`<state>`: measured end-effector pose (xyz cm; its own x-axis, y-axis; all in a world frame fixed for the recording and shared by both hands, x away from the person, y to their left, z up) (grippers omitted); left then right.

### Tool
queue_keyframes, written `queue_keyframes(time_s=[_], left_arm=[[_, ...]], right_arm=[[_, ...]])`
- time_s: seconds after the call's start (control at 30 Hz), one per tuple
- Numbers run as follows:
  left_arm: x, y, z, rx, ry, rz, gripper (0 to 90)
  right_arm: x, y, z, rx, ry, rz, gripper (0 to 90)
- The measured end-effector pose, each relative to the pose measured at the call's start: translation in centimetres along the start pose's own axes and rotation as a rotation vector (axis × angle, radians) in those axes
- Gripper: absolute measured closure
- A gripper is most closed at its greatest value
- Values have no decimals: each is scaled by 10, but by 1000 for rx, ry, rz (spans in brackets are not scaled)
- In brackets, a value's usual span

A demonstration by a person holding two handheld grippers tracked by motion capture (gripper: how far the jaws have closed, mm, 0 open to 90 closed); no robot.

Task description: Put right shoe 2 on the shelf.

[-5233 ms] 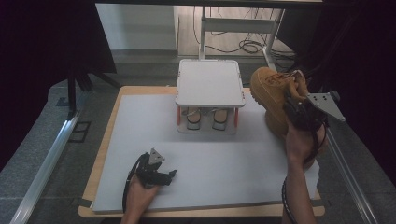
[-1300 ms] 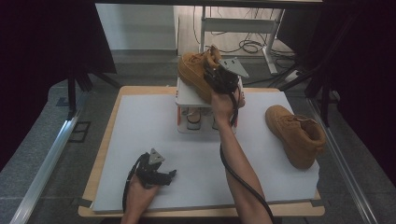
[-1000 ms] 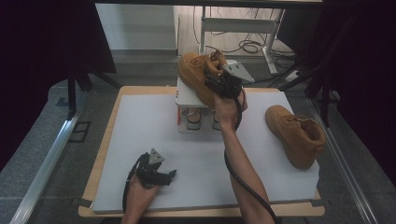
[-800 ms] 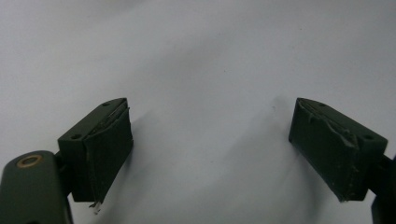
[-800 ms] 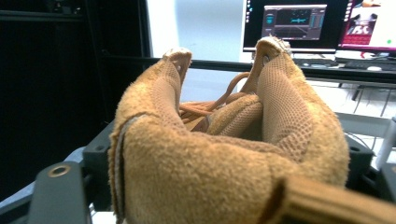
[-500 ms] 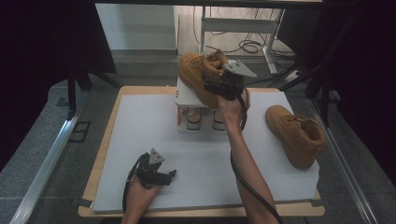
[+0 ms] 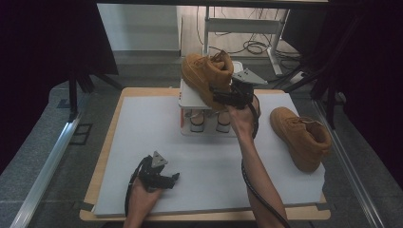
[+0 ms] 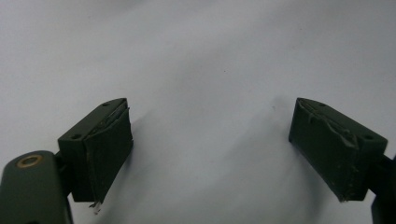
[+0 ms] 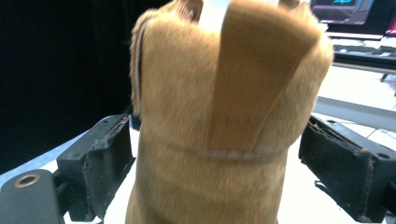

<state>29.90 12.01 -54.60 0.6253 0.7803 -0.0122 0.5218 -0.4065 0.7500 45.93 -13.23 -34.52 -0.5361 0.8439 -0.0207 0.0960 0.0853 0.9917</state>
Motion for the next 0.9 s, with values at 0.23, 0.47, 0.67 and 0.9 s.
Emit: queue_keyframes(time_s=[0.23, 0.47, 0.67, 0.9], left_arm=[[0, 0, 0, 0, 0, 0, 132], [0, 0, 0, 1, 2, 4, 132], [0, 0, 0, 0, 3, 4, 132], [0, 0, 0, 3, 3, 7, 132]], right_arm=[[-2, -9, -6, 50, 64, 8, 98], [-4, -18, -17, 100, 90, 36, 124], [-10, -25, -27, 125, 99, 93, 186], [-13, -31, -45, 132, 110, 82, 558]])
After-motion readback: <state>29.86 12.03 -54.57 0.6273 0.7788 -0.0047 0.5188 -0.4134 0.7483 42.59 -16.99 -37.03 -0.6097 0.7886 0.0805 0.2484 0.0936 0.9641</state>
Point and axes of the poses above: each handheld gripper's, and its own axes: z roughly forward along the jaws, y roughly out of its top, x roughly to its left, the point moved 3 cm from there along z, roughly forward along the jaws, and after that the axes turned 4 degrees about -x, right-handed, at the moved point
